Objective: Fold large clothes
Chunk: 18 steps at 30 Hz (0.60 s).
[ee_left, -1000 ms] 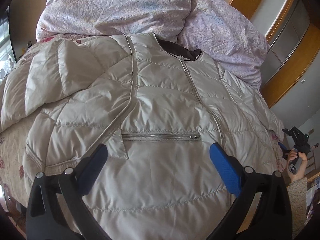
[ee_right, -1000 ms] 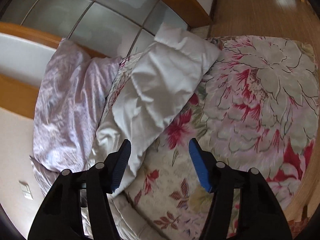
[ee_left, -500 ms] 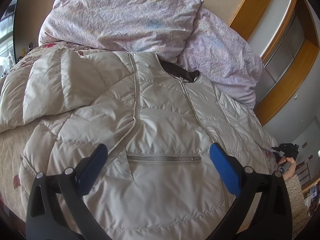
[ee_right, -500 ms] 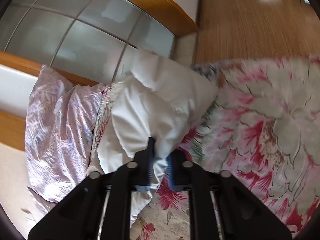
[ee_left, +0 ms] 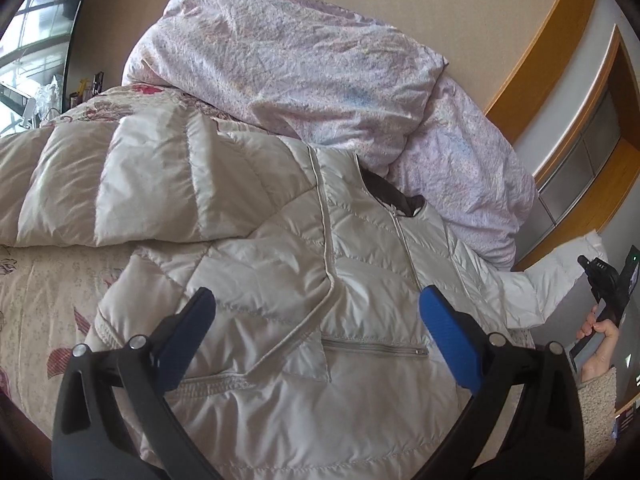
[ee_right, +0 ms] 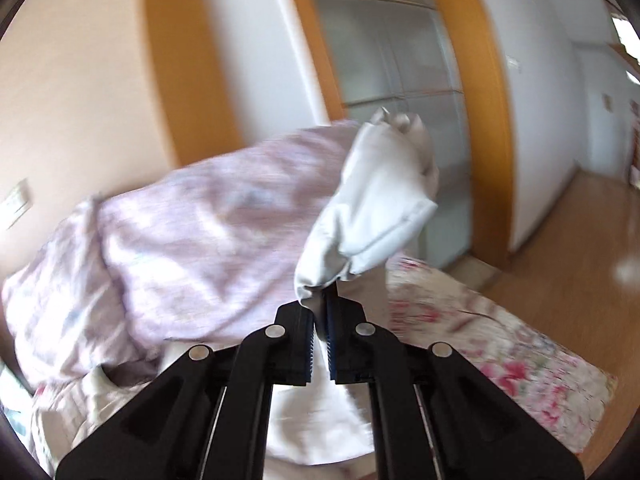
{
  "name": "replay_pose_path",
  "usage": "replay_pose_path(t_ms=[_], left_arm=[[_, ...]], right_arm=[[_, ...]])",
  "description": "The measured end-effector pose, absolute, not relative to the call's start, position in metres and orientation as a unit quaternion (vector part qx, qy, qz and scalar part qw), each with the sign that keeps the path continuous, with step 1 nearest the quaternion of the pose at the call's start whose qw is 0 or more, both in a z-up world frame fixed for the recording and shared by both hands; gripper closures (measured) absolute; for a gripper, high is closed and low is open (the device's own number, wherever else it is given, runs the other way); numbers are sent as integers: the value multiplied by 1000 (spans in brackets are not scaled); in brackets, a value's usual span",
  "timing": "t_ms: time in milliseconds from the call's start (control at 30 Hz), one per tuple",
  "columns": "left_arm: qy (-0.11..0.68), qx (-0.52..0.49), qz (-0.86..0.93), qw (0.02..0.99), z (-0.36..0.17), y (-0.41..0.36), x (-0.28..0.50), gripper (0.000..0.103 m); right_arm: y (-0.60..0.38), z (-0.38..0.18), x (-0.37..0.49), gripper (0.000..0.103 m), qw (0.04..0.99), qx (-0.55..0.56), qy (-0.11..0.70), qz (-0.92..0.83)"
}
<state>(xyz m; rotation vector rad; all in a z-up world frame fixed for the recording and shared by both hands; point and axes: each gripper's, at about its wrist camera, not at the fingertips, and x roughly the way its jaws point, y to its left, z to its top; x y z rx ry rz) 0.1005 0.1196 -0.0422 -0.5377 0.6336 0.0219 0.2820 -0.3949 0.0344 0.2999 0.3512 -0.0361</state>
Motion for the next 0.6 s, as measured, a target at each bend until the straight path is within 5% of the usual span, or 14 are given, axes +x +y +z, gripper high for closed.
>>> replay_pose_path(t_ms=[267, 600], left_arm=[[299, -284, 24, 911, -38, 154, 90, 2], [293, -304, 51, 905, -45, 190, 72, 2]], right_arm=[[-247, 24, 289, 98, 943, 91, 260, 185], [-166, -22, 294, 98, 922, 36, 325, 208]])
